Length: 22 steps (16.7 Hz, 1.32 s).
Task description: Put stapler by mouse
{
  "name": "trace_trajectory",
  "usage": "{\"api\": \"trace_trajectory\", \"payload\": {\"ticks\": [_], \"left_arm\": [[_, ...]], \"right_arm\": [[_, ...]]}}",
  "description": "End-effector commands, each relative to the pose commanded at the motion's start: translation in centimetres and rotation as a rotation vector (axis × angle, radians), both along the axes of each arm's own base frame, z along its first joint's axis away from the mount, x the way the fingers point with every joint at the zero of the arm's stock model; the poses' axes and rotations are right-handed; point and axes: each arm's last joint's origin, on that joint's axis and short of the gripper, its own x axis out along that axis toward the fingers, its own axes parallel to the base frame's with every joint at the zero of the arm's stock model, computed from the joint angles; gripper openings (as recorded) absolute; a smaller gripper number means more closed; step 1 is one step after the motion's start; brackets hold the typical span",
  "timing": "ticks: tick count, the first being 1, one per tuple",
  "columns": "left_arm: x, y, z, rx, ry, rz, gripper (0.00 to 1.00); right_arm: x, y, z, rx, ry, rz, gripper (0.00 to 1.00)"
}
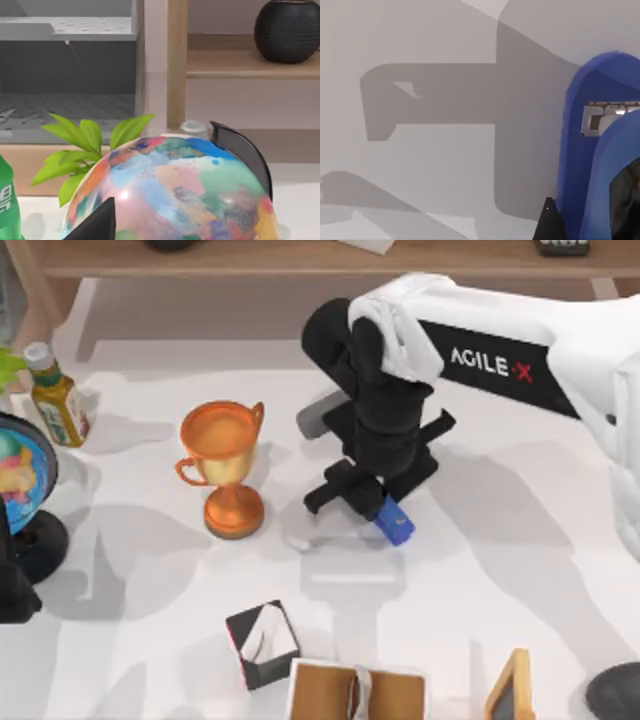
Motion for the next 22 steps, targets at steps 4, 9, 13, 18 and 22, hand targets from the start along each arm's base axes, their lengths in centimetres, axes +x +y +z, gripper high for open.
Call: {"api": "trace_trajectory", "payload": {"ticks": [4,9,13,18,22], "left_arm": [[0.0,0.0,0.0,0.000,0.000,0.000,1.00],[0.0,0.0,0.0,0.000,0.000,0.000,1.00],[0.0,0.0,0.0,0.000,0.000,0.000,1.00],[0.0,0.0,0.0,0.000,0.000,0.000,1.00],[0.0,0.0,0.0,0.000,0.000,0.000,1.00]], "right_arm": [[0.0,0.0,1.0,-0.001,0.002,0.000,0.00],[0.0,0.0,2.8,-0.001,0.001,0.000,0.00],[0.0,0.0,2.7,-0.002,0.004,-0.001,0.00],[0.6,-3.5,4.2,0.016,-0.027,-0.091,0.00],[0.1,-9.5,4.4,-0.005,-0.001,-0.259,0.00]]}}
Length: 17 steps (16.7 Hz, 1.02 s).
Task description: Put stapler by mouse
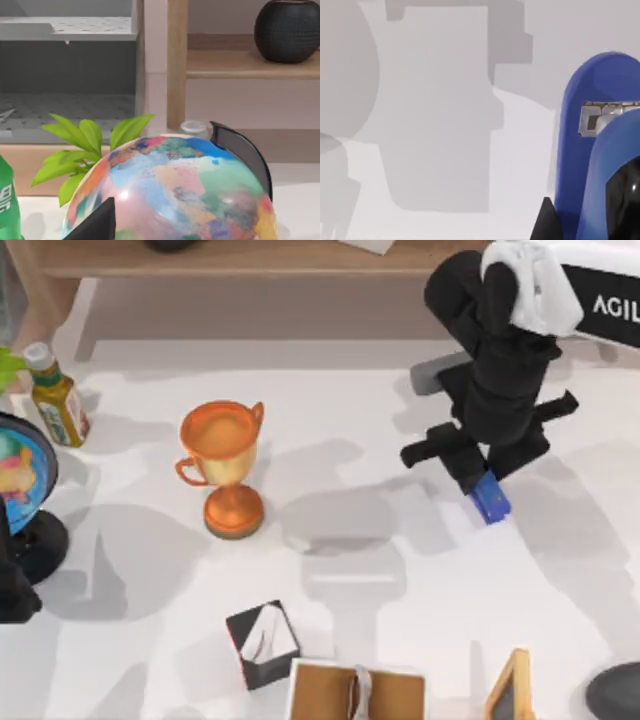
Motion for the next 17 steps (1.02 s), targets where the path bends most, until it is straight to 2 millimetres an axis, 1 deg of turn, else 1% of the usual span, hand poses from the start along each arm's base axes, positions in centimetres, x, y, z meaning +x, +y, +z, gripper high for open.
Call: {"api": "trace_trajectory", "payload": {"ticks": [4,6,8,10,12,17], "left_arm": [[0.0,0.0,0.0,0.000,0.000,0.000,1.00],[0.0,0.0,0.0,0.000,0.000,0.000,1.00],[0.0,0.0,0.0,0.000,0.000,0.000,1.00],[0.0,0.0,0.0,0.000,0.000,0.000,1.00],[0.0,0.0,0.0,0.000,0.000,0.000,1.00],[0.0,0.0,0.0,0.000,0.000,0.000,1.00]], "right_arm": [[-1.1,-3.7,0.6,0.002,-0.012,-0.092,0.00],[-2.2,-6.7,0.1,-0.012,0.015,-0.182,0.00],[-3.6,-9.5,0.1,-0.016,0.022,-0.272,0.00],[-4.6,-11.5,0.3,-0.011,0.008,-0.337,0.00],[-4.9,-12.2,0.5,-0.008,-0.003,-0.360,0.00],[-4.9,-12.0,0.4,-0.009,0.001,-0.355,0.00]]}}
